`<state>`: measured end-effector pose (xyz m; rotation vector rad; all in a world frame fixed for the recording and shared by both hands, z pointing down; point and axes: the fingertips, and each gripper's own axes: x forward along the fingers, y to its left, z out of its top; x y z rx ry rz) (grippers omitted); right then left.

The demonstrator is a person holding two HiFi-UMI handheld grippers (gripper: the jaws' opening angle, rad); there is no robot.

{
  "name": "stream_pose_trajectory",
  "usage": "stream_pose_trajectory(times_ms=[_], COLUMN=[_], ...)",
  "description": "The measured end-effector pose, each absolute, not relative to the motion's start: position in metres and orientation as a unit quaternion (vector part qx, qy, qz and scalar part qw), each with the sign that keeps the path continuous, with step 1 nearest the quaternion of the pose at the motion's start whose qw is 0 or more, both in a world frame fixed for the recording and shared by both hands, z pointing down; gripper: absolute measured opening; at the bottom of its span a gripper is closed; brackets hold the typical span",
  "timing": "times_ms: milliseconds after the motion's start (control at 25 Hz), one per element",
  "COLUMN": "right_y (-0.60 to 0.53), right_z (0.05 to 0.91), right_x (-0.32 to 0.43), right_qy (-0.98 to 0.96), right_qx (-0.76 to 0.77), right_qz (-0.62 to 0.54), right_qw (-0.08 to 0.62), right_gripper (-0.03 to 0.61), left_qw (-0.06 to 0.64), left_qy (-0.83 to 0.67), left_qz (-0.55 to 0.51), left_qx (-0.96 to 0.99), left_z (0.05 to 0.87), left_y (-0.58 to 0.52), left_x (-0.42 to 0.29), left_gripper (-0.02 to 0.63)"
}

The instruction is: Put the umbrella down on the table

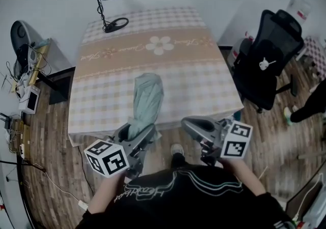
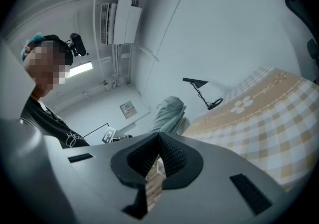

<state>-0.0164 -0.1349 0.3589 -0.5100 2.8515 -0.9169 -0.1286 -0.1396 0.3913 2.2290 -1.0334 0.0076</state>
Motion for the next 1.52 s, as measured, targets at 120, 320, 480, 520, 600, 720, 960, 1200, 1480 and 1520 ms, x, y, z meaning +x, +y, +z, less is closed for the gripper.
stream_pose_trajectory(times_ms=[120,320,480,520,600,720,960,1200,1480,1520], right_y=[-0.167,-0.200,-0.223,-0.229,-0.239,-0.255,-0.279,-0.303,-0.323,-0.326], right_z=[0.362,0.376,0.379,0.379,0.380,0.381,0.385,0.387,0.389,0.389], right_x=[-0.007,0.006,0.017,0.019,0.022,0.025,0.029,0.036,0.046,0.047], right_qy=[0.935,0.929,0.927,0.927,0.927,0.927,0.929,0.929,0.929,0.929], right_qx=[-0.167,-0.172,-0.174,-0.174,-0.172,-0.167,-0.156,-0.154,-0.154,-0.154], right_qz=[-0.310,-0.324,-0.328,-0.328,-0.330,-0.332,-0.333,-0.334,-0.333,-0.333], right_qw=[0.048,0.047,0.048,0.048,0.049,0.049,0.048,0.050,0.054,0.054], right_gripper=[0.012,0.012,0.012,0.012,0.012,0.012,0.012,0.012,0.012,0.012], left_qw=[0.347,0.355,0.355,0.355,0.355,0.357,0.345,0.337,0.303,0.302], left_qy=[-0.398,-0.404,-0.409,-0.409,-0.410,-0.412,-0.422,-0.425,-0.429,-0.427], left_qz=[0.010,0.023,0.036,0.038,0.042,0.046,0.068,0.087,0.154,0.159], left_qx=[0.849,0.842,0.840,0.840,0.839,0.837,0.836,0.836,0.837,0.838], left_z=[0.397,0.410,0.419,0.420,0.421,0.422,0.427,0.435,0.459,0.462], left_y=[-0.172,-0.206,-0.228,-0.233,-0.243,-0.260,-0.286,-0.311,-0.329,-0.330], left_x=[-0.119,-0.108,-0.098,-0.095,-0.090,-0.085,-0.078,-0.072,-0.066,-0.065], left_gripper=[0.256,0.256,0.256,0.256,0.256,0.256,0.256,0.256,0.256,0.255])
